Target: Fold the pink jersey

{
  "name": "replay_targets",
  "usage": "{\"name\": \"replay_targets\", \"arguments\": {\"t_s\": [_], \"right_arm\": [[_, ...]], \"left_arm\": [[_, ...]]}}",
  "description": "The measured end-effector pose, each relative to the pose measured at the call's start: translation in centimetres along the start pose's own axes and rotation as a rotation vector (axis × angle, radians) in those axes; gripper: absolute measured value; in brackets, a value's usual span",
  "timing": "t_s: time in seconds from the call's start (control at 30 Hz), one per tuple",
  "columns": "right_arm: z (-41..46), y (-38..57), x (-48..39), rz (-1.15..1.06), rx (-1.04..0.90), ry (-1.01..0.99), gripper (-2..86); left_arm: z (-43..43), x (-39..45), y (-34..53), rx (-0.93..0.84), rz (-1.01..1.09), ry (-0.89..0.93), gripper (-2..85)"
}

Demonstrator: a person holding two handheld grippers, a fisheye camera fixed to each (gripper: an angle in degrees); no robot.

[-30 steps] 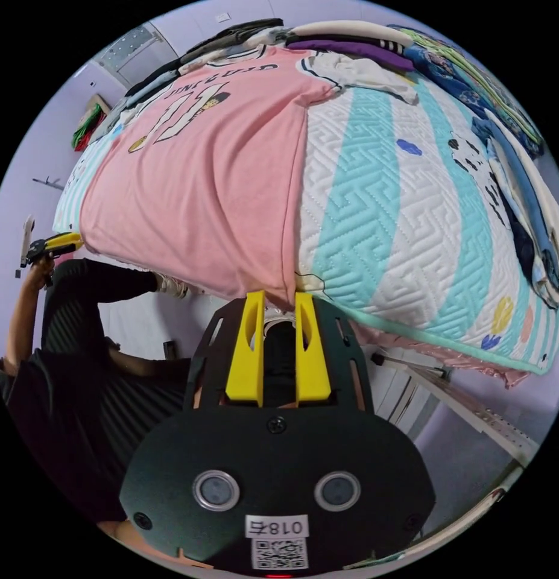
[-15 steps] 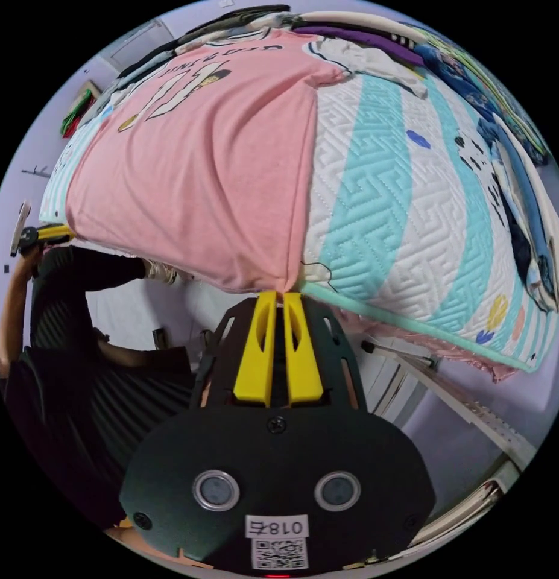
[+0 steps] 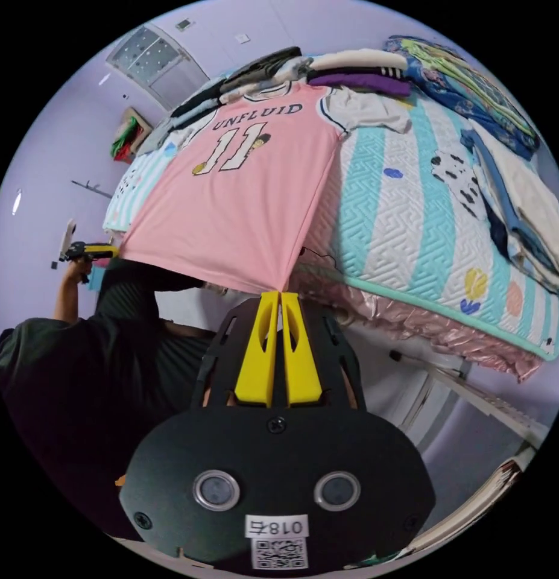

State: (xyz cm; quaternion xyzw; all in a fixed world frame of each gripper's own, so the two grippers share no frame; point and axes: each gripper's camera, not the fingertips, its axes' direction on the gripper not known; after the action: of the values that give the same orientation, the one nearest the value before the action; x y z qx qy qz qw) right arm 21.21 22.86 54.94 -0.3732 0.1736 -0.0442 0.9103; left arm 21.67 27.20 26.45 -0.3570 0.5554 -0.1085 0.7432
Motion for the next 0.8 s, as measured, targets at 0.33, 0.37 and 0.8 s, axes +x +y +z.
{"name": "replay_targets", "arguments": {"t_s": [0.33,0.37,0.8], "right_arm": [[6.6,-1.3,2.7,0.047,-0.140,0.024,-0.8],[6.8,-1.4,2.7,0.042,-0.144,0.029,-0.7],[5.7,-0.1,4.2,-0.029,0.013,-0.114,-0.1]], "left_arm": [[0.8,0.7,-1.7,-0.141,-0.071,-0.146,7.2],[-1.4,0.8,-2.0,-0.073,-0.074,-0.101,8.1],[-10.4,36.2,-41.3,0.736,0.744,-0.148,13.5]]}}
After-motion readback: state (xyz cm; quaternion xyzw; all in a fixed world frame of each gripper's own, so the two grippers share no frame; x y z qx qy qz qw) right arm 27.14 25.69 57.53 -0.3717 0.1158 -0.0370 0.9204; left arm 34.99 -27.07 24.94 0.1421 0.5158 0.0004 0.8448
